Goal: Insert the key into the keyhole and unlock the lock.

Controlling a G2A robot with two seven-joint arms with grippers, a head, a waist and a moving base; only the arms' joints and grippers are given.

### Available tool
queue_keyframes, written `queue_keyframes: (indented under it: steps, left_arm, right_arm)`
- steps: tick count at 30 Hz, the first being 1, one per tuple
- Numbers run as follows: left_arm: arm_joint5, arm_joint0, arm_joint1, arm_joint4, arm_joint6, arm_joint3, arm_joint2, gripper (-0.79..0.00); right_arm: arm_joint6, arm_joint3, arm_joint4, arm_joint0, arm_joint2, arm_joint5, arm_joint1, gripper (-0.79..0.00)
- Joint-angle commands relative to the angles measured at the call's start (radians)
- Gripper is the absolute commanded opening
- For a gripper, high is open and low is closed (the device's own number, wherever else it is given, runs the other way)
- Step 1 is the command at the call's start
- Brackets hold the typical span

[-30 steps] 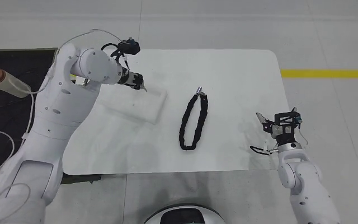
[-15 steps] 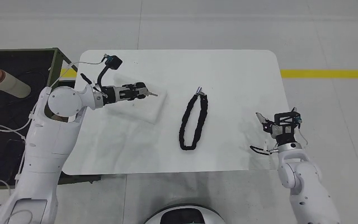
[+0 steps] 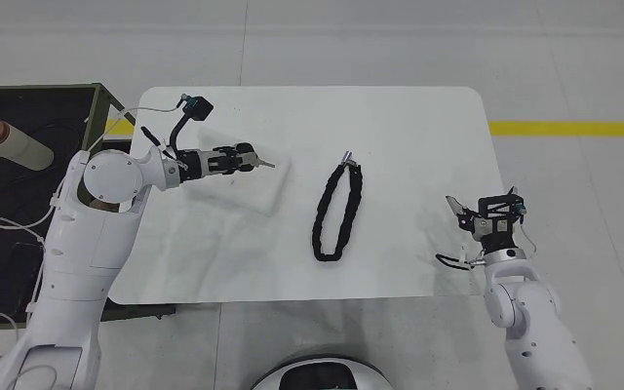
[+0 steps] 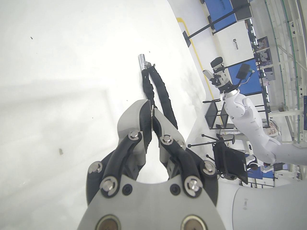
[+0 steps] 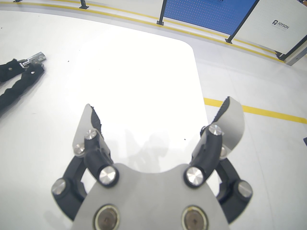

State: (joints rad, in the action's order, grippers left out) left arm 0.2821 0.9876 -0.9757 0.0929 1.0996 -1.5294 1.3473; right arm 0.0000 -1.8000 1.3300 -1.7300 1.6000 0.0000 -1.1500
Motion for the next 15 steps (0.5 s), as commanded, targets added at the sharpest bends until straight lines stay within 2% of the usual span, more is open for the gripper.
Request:
queue_keyframes:
  steps: [1,4,6,7,9,11,12,15]
  left_arm:
    - [0.0,0.0,0.0,0.0,0.0,0.0,0.0,-0.785]
    - [0.0,0.0,0.0,0.0,0.0,0.0,0.0,-0.785]
    - [0.0,0.0,0.0,0.0,0.0,0.0,0.0,-0.785]
    - [0.0,0.0,0.0,0.0,0.0,0.0,0.0,-0.785]
    - [0.0,0.0,0.0,0.0,0.0,0.0,0.0,-0.785]
    - [0.0,0.0,0.0,0.0,0.0,0.0,0.0,-0.785]
    - [0.0,0.0,0.0,0.0,0.0,0.0,0.0,-0.785]
    - [0.0,0.0,0.0,0.0,0.0,0.0,0.0,-0.785]
  right_arm:
    - [0.0,0.0,0.0,0.0,0.0,0.0,0.0,0.0]
    - [0.0,0.0,0.0,0.0,0.0,0.0,0.0,0.0]
    - [0.059,-0.034,-0.018,0.009,-0.023,-0.096,0.002,0.0]
    - [0.134,-0.077,-0.072,0.027,-0.036,-0.161,0.003,0.0]
    - [0.279,-0.134,-0.089,0.066,-0.063,-0.193,0.004,0.0]
    - [0.407,-0.196,-0.059,0.115,-0.129,-0.136,-0.003,0.0]
    - [0.525,-0.222,-0.09,0.16,-0.195,-0.13,-0.009,0.0]
    - [0.777,-0.235,-0.172,0.297,-0.317,-0.073,-0.029,0.0]
